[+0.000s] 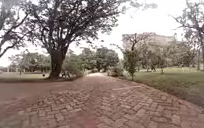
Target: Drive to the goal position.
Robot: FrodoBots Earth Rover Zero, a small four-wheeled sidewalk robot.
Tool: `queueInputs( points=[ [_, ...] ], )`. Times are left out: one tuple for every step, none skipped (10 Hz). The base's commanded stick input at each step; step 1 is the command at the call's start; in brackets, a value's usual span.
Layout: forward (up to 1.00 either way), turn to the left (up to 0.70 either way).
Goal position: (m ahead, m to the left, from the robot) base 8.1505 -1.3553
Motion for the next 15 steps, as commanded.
queueInputs(
  points=[
    [0.70,0.00],
    [0.70,0.00],
    [0.70,0.00],
    [0.70,0.00],
    [0.70,0.00],
    [0.70,0.00],
    [0.70,0.00],
    [0.70,0.00],
    [0.70,0.00],
    [0.70,0.00],
    [0.70,0.00],
    [0.70,0.00],
    [0.70,0.00],
    [0.70,0.00],
    [0.70,0.00]
  ],
)
